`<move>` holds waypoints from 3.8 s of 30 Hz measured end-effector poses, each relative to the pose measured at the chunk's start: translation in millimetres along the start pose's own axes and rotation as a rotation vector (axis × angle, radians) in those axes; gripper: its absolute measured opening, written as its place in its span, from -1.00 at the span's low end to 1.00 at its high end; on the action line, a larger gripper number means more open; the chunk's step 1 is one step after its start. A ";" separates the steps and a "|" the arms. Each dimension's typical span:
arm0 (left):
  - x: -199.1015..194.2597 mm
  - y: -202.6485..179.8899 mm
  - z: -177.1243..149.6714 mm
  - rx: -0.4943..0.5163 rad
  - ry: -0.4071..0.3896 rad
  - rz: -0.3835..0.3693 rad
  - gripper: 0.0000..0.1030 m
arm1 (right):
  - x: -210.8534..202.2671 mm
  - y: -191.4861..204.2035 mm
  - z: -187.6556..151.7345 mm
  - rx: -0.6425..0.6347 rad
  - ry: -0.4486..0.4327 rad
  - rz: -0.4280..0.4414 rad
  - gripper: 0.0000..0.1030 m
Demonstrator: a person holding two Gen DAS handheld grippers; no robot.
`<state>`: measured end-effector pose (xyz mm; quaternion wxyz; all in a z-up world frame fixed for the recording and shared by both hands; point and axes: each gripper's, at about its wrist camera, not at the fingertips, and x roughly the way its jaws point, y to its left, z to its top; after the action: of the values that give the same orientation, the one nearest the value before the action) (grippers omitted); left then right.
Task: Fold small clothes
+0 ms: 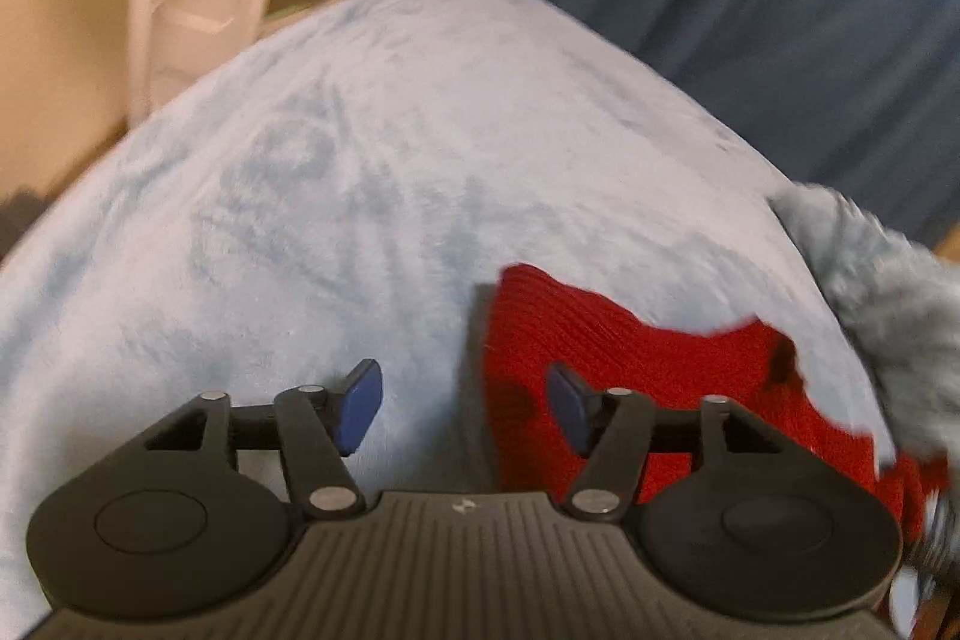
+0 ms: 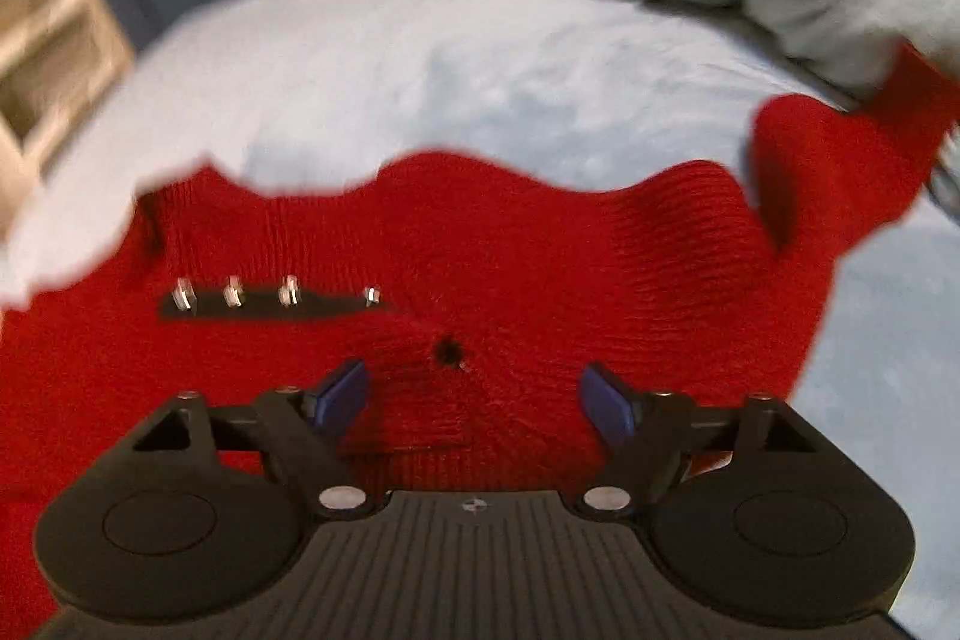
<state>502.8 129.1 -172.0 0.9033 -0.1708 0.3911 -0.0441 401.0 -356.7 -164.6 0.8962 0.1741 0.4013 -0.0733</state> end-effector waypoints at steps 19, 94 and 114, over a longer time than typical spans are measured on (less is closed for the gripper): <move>11.1 -35.2 -53.3 0.231 0.157 -0.008 0.32 | -33.0 10.2 0.4 0.007 -0.190 0.172 -0.85; -108.4 -78.9 -152.7 0.147 0.253 0.284 0.99 | -39.7 -243.5 15.2 0.541 -0.347 -0.210 0.69; -89.3 -78.1 -158.2 0.192 0.268 0.303 0.99 | 42.8 -231.6 78.1 0.411 -0.340 -0.220 -0.80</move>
<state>331.2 31.6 -184.0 0.8516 -0.0159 0.5229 0.0328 420.9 -600.4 -206.9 0.8832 0.2930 0.2385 -0.2781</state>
